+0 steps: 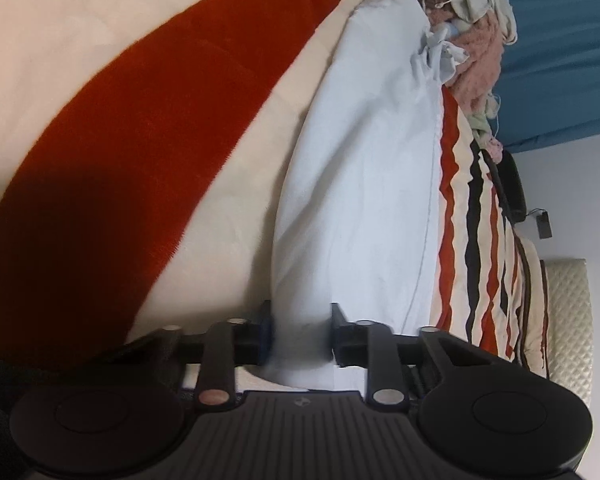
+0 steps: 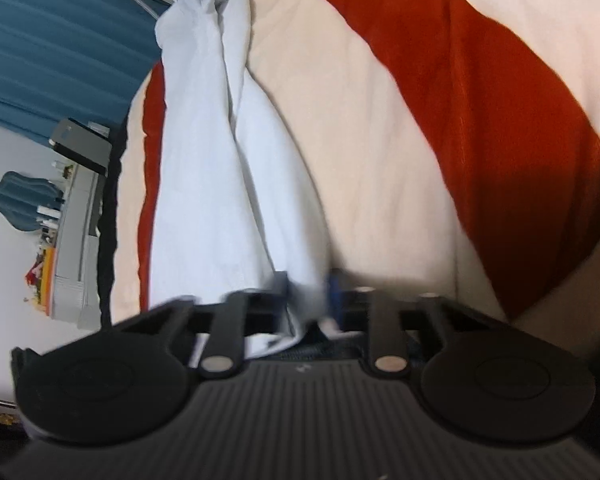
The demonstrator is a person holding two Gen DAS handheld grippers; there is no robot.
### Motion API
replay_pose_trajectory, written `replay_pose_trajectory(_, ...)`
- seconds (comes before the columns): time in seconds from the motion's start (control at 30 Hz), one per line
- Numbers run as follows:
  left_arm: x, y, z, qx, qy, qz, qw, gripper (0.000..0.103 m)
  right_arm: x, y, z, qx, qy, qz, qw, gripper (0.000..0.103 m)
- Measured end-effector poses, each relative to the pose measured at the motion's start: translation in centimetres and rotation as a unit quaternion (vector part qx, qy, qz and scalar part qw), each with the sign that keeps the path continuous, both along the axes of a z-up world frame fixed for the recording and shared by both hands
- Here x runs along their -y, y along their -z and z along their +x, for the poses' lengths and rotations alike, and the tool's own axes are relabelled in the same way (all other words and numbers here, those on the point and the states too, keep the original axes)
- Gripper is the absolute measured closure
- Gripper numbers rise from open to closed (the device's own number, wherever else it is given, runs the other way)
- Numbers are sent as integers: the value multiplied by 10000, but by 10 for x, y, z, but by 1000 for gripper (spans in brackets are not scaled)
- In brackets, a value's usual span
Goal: Fold clothes
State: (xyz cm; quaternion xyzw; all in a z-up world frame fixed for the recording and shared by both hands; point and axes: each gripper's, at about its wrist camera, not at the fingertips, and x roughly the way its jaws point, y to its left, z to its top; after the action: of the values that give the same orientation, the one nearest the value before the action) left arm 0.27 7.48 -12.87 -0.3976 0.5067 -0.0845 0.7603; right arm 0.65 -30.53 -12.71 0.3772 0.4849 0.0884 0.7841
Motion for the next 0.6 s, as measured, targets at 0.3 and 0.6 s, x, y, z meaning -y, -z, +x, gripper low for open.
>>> replay_pose_trajectory(0.3, -9, -63, -26, 976, -465, -543, 9926, 95, 24, -60, -18, 1127, 482, 522, 9911, 93)
replay_pose_trajectory(0.6, 8, -154, -68, 1567, -263, -846, 9837, 96, 38, -163, -49, 2243, 245, 327, 9737, 94)
